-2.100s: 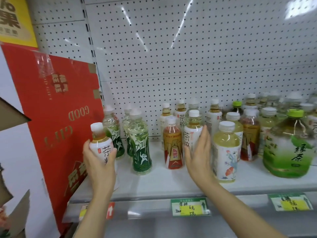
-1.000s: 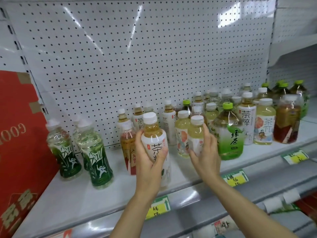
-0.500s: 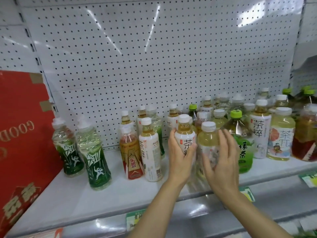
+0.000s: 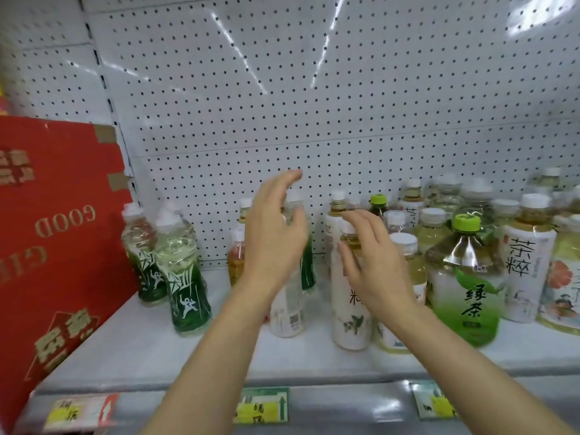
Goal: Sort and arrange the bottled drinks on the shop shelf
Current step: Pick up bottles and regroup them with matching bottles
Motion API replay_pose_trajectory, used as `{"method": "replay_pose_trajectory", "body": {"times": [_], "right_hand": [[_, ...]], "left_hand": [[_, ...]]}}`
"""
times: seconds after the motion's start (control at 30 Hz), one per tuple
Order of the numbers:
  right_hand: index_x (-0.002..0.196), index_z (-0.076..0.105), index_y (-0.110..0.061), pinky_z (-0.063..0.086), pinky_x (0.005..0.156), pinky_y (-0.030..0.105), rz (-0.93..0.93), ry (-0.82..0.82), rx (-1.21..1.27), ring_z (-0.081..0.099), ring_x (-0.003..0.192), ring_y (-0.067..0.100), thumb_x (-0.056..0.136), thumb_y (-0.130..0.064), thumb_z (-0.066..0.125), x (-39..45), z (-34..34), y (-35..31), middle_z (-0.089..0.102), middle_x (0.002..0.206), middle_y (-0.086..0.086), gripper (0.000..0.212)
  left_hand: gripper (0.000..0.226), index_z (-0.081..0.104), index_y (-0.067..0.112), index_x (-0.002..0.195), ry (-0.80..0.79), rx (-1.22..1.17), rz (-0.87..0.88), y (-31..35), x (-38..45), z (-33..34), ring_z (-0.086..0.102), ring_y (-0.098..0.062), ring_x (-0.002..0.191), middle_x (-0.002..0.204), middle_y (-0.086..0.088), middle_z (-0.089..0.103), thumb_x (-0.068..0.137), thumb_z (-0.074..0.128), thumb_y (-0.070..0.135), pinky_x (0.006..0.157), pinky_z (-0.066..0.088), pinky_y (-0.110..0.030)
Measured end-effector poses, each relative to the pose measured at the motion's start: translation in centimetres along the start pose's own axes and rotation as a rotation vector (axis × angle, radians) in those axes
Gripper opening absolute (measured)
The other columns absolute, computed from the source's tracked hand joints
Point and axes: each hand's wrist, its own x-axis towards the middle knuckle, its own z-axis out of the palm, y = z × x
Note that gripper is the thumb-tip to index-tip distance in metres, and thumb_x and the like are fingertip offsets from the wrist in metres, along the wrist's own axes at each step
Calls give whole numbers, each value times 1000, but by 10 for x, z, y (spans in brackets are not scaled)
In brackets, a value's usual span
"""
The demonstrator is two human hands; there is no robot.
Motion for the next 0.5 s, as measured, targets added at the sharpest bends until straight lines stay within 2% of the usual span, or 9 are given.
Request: {"method": "replay_pose_trajectory", "body": {"times": [0.07, 0.13, 0.2, 0.27, 0.33, 0.37, 0.43, 0.47, 0.5], "right_hand": [[138, 50, -10, 48, 90, 32, 8, -11, 1, 52, 124, 20, 95, -18, 59, -1, 0, -3, 50, 140, 6, 45], [139, 49, -10, 46, 95, 33, 19, -28, 5, 50, 127, 21, 95, -17, 59, -2, -2, -6, 49, 141, 6, 46], [140, 47, -9, 45, 99, 33, 23, -40, 13, 48, 129, 21, 95, -16, 59, -2, -4, -8, 48, 143, 6, 47], [141, 46, -10, 44, 100, 33, 39, -60, 16, 46, 131, 20, 96, -15, 58, -1, -5, -6, 46, 144, 5, 47], [142, 45, -11, 44, 100, 33, 60, -84, 16, 46, 132, 20, 96, -16, 57, 1, -5, -5, 45, 146, 5, 48], [143, 45, -11, 44, 100, 33, 65, -91, 14, 46, 133, 20, 96, -17, 57, 2, -5, -5, 44, 147, 5, 48], [143, 45, -11, 42, 100, 31, 70, -95, 12, 45, 133, 20, 96, -17, 57, 1, -4, -6, 44, 147, 4, 49], [143, 45, -11, 41, 100, 30, 74, -92, 11, 45, 133, 20, 96, -16, 57, 0, -3, -7, 44, 147, 5, 49], [143, 45, -11, 41, 99, 29, 76, -86, 9, 45, 132, 19, 96, -16, 57, 0, -3, -7, 45, 147, 5, 49]], "left_hand": [[44, 56, 20, 136, -58, 135, 5, -1, 61, -14, 53, -7, 122, 136, 4, 55, 94, 58, 9, 106, 40, -23], [47, 52, 16, 141, -333, 307, -109, -13, 109, -7, 53, -16, 125, 141, -1, 54, 95, 61, 20, 105, 44, -31], [60, 45, 12, 147, -627, 517, -204, -27, 133, 8, 52, -22, 128, 144, -5, 51, 94, 65, 33, 104, 43, -36], [75, 39, 8, 150, -827, 648, -262, -40, 142, 21, 56, -25, 121, 137, -8, 52, 90, 69, 40, 99, 43, -36], [81, 36, 4, 150, -846, 615, -318, -55, 147, 31, 62, -27, 112, 137, -11, 54, 87, 74, 38, 98, 49, -37], [77, 41, 2, 146, -821, 567, -334, -63, 148, 35, 64, -27, 107, 130, -13, 58, 86, 75, 35, 97, 52, -39], [51, 56, 2, 121, -784, 516, -310, -75, 149, 39, 62, -26, 90, 99, -10, 64, 87, 75, 35, 83, 54, -38], [41, 59, 4, 106, -781, 521, -291, -77, 148, 38, 58, -25, 84, 86, -7, 61, 87, 74, 36, 73, 50, -33], [39, 60, 4, 102, -775, 519, -280, -77, 149, 34, 56, -24, 81, 81, -7, 59, 87, 74, 37, 68, 44, -30]]}}
